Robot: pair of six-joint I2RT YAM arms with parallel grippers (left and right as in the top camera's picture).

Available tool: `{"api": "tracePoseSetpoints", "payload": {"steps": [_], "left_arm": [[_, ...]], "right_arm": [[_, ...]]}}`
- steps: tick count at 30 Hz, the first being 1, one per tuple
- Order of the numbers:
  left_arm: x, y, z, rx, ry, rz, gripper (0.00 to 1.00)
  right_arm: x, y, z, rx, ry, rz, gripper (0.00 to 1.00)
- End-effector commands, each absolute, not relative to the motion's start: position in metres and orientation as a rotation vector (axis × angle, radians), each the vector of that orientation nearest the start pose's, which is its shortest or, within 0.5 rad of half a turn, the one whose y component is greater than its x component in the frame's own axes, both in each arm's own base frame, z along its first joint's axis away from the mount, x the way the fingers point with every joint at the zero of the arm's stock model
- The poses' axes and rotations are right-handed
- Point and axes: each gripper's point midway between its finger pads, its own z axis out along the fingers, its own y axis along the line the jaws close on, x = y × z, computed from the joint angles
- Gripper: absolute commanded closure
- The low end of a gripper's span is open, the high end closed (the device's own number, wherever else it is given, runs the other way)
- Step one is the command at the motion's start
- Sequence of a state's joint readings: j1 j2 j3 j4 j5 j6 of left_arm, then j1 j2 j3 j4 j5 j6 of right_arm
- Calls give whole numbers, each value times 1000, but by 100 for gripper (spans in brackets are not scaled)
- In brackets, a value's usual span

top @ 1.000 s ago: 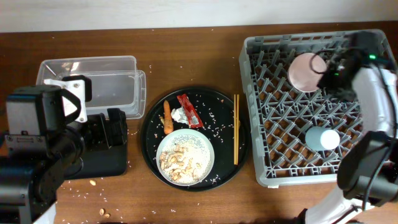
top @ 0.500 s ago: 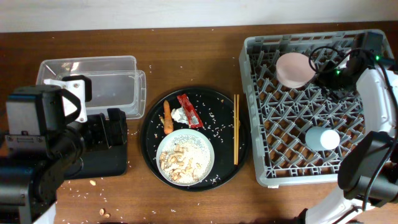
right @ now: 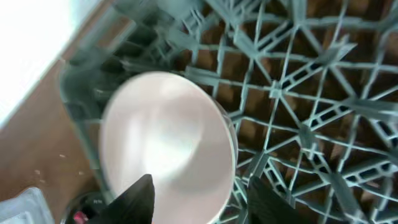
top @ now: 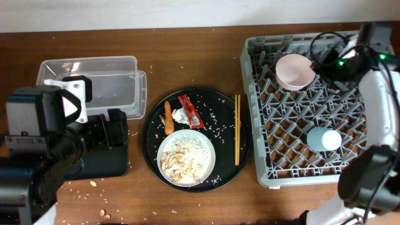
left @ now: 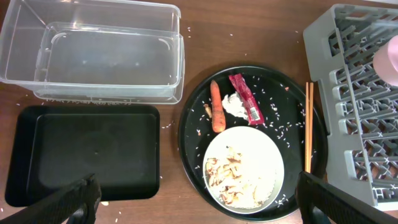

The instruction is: Sort waste into correct bins and load items into the dishwasher rack

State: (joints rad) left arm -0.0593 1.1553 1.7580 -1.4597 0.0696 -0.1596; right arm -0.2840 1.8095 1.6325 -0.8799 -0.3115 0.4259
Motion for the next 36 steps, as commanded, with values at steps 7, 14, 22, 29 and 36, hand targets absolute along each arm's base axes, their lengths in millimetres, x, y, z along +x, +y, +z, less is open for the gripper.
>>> {"api": "tracePoseSetpoints", "payload": {"steps": [7,14,22,29,36], "left_arm": [[239,-23,360,-105,2420,-167,1],[239,-23,360,-105,2420,-167,1],[239,-23,360,-105,2420,-167,1],[239,-23,360,-105,2420,-167,1],[239,-23,360,-105,2420,-167,1]], "right_arm": [[448,-70,116,898,2633,451,96],[421,-138,198,858,2463,-157,96],[365,-179,301,849,2121,-972,96],[393,-158,270,686,2119,-1254,95],[419,-133,242,476,2081,-1564,96]]}}
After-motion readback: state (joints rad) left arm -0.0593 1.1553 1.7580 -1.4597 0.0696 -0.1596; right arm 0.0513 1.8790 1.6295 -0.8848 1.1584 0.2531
